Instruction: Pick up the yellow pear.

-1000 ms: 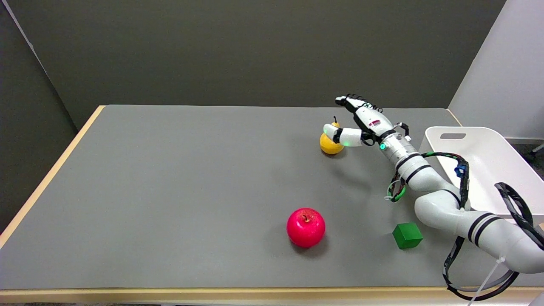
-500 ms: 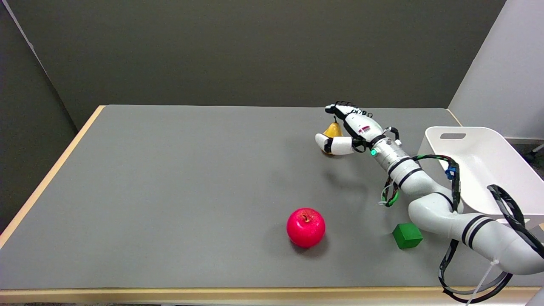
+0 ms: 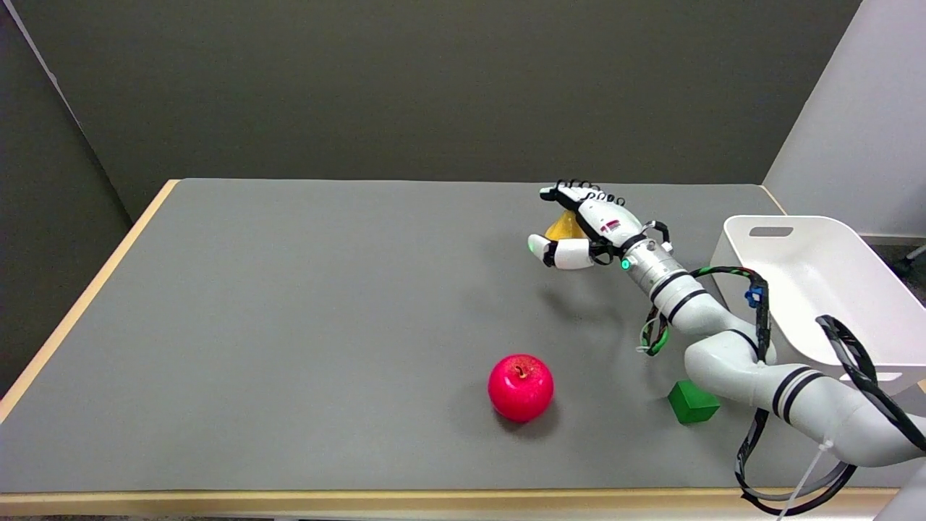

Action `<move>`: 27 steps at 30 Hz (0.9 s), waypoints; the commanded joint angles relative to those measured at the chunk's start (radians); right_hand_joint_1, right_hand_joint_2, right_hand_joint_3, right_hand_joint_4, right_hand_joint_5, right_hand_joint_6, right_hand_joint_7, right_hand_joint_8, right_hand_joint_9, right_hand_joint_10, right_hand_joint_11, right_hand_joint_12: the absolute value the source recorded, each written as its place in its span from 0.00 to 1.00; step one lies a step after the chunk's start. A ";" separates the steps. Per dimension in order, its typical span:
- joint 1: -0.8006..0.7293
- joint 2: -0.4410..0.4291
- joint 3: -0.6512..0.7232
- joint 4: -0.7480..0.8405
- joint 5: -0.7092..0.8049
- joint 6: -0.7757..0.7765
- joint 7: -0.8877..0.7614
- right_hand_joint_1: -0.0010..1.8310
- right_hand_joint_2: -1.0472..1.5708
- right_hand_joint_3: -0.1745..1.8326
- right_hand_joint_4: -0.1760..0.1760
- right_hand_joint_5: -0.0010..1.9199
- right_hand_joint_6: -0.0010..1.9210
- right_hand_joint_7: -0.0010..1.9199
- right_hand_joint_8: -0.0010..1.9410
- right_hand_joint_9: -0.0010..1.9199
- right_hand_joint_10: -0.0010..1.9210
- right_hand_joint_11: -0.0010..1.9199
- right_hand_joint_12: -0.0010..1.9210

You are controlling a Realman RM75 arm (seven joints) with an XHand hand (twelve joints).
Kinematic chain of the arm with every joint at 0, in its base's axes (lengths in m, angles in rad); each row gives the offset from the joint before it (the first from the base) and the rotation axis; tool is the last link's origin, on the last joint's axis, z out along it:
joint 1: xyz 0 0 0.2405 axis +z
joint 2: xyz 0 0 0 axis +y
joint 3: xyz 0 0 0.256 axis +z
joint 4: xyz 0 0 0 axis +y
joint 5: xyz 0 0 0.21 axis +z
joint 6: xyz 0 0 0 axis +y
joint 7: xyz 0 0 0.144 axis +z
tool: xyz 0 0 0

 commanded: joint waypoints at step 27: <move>0.027 -0.057 -0.038 -0.090 -0.013 0.056 -0.003 0.43 0.70 0.54 0.72 0.19 0.55 0.22 0.25 0.19 0.46 0.16 0.78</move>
